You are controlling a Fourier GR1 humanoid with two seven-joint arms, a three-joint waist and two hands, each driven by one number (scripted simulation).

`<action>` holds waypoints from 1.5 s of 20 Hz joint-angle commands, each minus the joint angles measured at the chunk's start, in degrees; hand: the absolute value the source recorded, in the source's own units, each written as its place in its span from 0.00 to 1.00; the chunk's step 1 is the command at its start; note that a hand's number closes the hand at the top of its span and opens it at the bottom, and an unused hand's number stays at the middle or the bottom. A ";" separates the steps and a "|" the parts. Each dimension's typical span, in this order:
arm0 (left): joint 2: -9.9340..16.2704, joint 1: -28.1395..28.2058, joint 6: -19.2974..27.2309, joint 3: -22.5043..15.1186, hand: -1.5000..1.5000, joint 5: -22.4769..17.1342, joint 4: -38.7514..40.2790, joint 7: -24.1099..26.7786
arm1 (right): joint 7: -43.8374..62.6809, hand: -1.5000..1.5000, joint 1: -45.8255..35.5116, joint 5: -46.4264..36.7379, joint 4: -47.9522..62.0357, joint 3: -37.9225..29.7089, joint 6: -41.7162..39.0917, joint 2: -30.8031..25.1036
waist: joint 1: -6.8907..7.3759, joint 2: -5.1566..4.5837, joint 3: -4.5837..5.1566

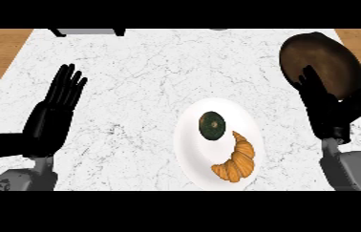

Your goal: Pick the squash from the plate and place it in the pan

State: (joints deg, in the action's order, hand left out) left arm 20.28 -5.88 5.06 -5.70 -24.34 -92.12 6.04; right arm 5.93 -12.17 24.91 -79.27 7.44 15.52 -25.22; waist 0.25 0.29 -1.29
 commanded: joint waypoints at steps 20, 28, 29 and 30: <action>2.63 -4.54 7.79 0.71 0.50 10.50 8.40 -6.47 | -44.99 0.00 -5.96 -23.57 -1.65 5.53 -30.46 -21.95 | -0.89 -0.12 1.34; -0.57 -5.72 9.74 -1.50 0.50 13.52 6.84 -8.63 | -24.22 0.00 -15.52 -25.03 -12.56 4.77 -38.25 -26.07 | -0.32 -0.07 1.35; -1.69 -8.23 8.84 -0.58 0.50 12.86 10.89 -7.48 | -22.46 0.00 -19.04 -26.43 -11.67 5.27 -37.93 -23.72 | -0.18 -0.26 1.35; -1.84 -9.63 8.91 -0.69 0.50 14.71 12.17 -6.73 | -23.10 0.00 -16.61 -28.82 -13.56 5.10 -36.37 -22.23 | -0.41 -0.26 1.33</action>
State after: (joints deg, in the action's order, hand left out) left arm 20.31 -13.47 13.73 -6.03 -11.77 -82.28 -1.73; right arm -22.79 -27.01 -1.76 -88.95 13.26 -19.78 -49.05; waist -0.17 0.11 0.06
